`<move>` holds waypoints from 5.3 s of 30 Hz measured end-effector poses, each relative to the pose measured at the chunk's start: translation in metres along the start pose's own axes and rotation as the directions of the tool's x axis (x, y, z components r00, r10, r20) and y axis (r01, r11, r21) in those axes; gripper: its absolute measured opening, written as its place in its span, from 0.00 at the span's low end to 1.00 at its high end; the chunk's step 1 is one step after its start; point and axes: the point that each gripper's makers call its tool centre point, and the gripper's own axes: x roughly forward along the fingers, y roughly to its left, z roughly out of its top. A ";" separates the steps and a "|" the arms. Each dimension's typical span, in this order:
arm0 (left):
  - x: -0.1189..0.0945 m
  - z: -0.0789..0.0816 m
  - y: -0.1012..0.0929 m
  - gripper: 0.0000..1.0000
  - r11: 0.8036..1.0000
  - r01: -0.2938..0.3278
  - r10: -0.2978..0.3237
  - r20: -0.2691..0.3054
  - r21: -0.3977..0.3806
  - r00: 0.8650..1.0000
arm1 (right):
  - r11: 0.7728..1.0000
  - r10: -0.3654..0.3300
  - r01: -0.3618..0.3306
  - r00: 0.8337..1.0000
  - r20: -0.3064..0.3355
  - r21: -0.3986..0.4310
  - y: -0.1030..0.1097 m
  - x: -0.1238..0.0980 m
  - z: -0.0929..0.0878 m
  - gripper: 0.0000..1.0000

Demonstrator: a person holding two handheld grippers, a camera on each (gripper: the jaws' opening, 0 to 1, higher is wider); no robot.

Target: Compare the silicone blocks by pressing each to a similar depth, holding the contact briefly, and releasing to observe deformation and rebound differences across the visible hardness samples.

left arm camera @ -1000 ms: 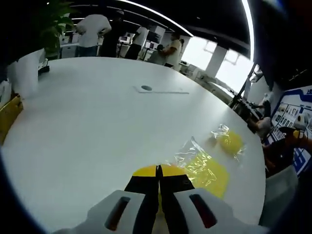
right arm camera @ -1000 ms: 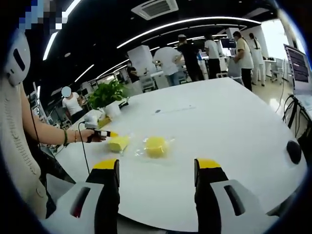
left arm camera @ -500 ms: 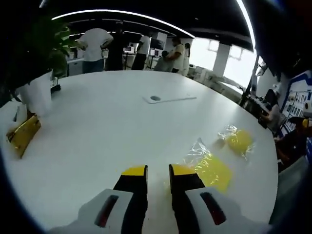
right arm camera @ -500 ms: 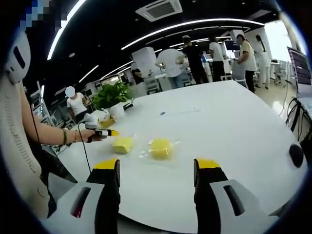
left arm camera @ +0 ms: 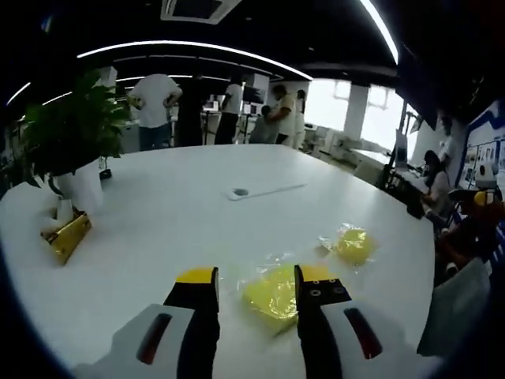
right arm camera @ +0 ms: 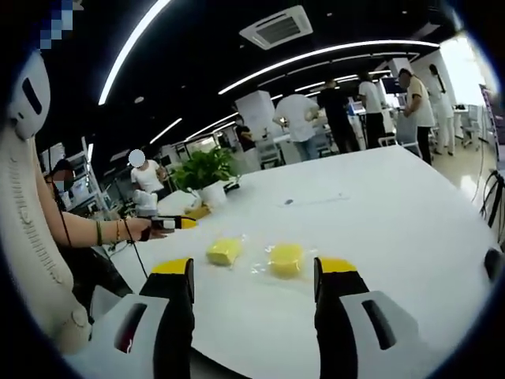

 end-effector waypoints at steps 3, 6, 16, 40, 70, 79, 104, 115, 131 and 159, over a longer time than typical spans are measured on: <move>-0.023 0.005 -0.016 0.39 1.000 -0.011 0.012 0.044 -0.020 0.999 | 0.999 0.033 -0.033 0.999 0.009 -0.010 0.008 0.000 0.002 0.57; -0.044 0.003 -0.035 0.41 0.999 -0.013 0.015 0.071 -0.031 0.997 | 0.998 0.061 -0.060 0.998 0.018 -0.016 0.013 -0.002 0.004 0.57; -0.097 -0.002 -0.070 0.50 0.997 -0.050 0.057 0.131 -0.057 0.990 | 0.989 0.150 -0.149 0.989 0.018 -0.021 0.028 -0.009 -0.003 0.61; -0.156 0.028 -0.136 0.68 0.999 -0.032 0.029 0.307 0.005 0.951 | 0.975 0.223 -0.222 0.974 0.035 -0.025 0.031 -0.015 -0.007 0.66; -0.074 0.036 -0.172 0.74 0.936 0.132 -0.072 0.191 -0.325 0.979 | 0.969 0.236 -0.239 0.970 0.053 0.065 0.004 0.001 -0.012 0.63; -0.027 0.033 -0.181 0.72 0.864 0.188 -0.137 0.141 -0.467 0.980 | 0.967 0.233 -0.235 0.972 0.035 0.102 -0.012 0.004 -0.022 0.63; 0.117 -0.010 -0.140 0.72 0.672 0.073 -0.149 -0.038 -0.737 0.988 | 0.965 0.194 -0.188 0.981 -0.020 0.182 -0.050 0.028 -0.043 0.62; 0.155 -0.038 -0.126 0.71 0.596 0.013 -0.135 -0.084 -0.803 0.987 | 0.967 0.167 -0.155 0.985 -0.044 0.200 -0.064 0.032 -0.049 0.62; 0.196 -0.055 -0.121 0.63 0.510 -0.010 -0.159 -0.106 -0.860 0.981 | 0.971 0.116 -0.103 0.992 -0.049 0.216 -0.081 0.034 -0.051 0.58; 0.220 -0.082 -0.131 0.07 0.578 -0.084 -0.188 -0.232 -0.812 0.954 | 0.967 0.104 -0.089 0.993 -0.052 0.241 -0.093 0.036 -0.058 0.55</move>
